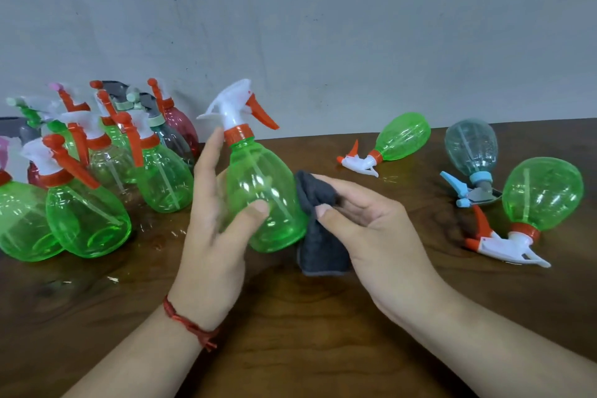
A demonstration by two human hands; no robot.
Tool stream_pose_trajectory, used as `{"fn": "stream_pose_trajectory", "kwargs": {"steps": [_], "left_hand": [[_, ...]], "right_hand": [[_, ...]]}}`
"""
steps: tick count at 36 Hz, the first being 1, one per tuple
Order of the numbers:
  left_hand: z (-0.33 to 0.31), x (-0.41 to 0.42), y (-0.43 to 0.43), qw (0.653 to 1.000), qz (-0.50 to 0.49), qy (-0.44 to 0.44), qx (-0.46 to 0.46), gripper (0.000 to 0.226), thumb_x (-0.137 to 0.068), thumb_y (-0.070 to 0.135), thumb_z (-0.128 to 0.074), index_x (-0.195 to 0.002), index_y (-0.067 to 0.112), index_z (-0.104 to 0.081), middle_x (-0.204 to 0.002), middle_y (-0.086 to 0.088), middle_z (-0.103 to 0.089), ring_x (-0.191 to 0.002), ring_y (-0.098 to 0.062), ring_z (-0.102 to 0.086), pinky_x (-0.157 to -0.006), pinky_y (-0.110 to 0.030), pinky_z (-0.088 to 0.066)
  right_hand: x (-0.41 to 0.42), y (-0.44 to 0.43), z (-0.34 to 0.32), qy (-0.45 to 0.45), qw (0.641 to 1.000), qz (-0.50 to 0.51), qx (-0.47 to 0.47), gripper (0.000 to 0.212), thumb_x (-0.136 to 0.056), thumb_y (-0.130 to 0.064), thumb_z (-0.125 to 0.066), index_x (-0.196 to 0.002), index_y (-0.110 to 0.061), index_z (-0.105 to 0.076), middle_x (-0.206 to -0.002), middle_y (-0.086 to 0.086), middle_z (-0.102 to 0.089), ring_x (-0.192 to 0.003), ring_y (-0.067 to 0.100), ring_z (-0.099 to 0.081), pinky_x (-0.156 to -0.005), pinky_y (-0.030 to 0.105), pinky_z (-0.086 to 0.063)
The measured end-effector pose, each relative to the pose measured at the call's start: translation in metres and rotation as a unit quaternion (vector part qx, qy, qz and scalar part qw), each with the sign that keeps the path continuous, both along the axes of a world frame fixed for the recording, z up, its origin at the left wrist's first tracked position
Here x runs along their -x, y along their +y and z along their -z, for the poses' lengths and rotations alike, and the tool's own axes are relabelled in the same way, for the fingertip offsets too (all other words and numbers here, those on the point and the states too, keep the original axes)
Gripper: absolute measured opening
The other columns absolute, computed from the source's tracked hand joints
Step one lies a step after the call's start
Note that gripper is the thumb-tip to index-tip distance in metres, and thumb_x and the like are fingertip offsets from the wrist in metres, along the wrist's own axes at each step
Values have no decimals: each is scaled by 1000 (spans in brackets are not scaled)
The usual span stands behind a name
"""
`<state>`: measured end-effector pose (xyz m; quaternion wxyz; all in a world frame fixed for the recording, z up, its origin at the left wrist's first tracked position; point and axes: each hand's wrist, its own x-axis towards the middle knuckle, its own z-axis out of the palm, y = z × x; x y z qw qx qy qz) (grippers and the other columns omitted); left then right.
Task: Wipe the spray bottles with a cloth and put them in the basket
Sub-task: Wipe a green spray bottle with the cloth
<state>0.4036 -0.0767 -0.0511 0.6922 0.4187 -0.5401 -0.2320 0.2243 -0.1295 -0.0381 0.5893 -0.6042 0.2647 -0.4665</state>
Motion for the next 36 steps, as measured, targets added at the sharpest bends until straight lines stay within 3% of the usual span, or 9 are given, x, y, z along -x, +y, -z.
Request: {"fn": "stream_pose_trajectory", "kwargs": {"steps": [3,6,8,12,16,21,26,30,36], "left_hand": [[1,3,1,998,22,61,-15,78,-93,9,-54,-164,33,-36,-151,5,-60,-141,-26,-57,-117,-52,-47],[-4,11,4,998,25,44,-49,88,-86,24,-75,-163,36,-36,-146,20,-63,-137,-11,-61,-104,-31,-56],[-4,15,4,997,29,25,-71,95,-82,14,-86,-161,35,-38,-137,26,-67,-128,-4,-66,-93,-18,-56],[-2,14,7,993,60,-27,-97,94,-77,17,-89,-157,38,-46,-137,14,-69,-123,-11,-70,-95,-25,-57],[-2,13,11,990,99,-15,-104,88,-72,26,-80,-154,39,-52,-133,-2,-70,-116,-22,-70,-95,-33,-57],[0,21,12,982,124,-64,-124,88,-73,25,-82,-155,34,-52,-128,-5,-72,-108,-21,-71,-91,-27,-56],[2,24,11,980,94,-123,-129,87,-74,32,-84,-155,33,-52,-141,9,-68,-127,-15,-67,-100,-20,-52],[1,26,13,982,88,-109,-128,85,-72,32,-83,-152,32,-54,-139,11,-69,-126,-13,-68,-97,-17,-52],[-3,26,13,987,104,-58,-111,85,-73,27,-81,-153,33,-55,-126,-4,-74,-111,-18,-73,-90,-24,-57]], "right_hand": [[3,-2,-1,18,998,21,49,41,-101,9,-59,-127,-19,-74,-116,-5,-79,-112,14,-74,-99,33,-59],[4,-7,2,34,996,34,71,42,-100,8,-61,-126,-21,-75,-117,-6,-79,-113,15,-74,-102,42,-59],[5,-12,2,40,994,43,93,43,-98,9,-63,-125,-21,-75,-118,-7,-79,-114,14,-74,-106,46,-56],[15,-25,-9,15,978,125,166,45,-95,9,-68,-131,-18,-71,-125,-12,-76,-118,7,-71,-105,28,-55],[30,-48,-14,46,935,225,270,46,-100,0,-65,-137,-27,-68,-132,-8,-69,-124,21,-67,-107,48,-54],[31,-52,-9,167,867,267,386,44,-98,3,-63,-137,-18,-70,-130,-1,-62,-124,7,-58,-107,20,-43],[22,-39,-5,252,805,208,495,45,-98,1,-51,-133,-18,-73,-136,0,-64,-119,27,-56,-108,28,-42],[24,-43,-9,268,791,176,521,45,-98,3,-51,-131,-18,-74,-137,0,-65,-119,27,-57,-108,32,-44],[31,-50,-4,205,838,242,443,49,-90,13,-58,-124,-16,-78,-133,1,-67,-123,23,-62,-106,39,-50]]}}
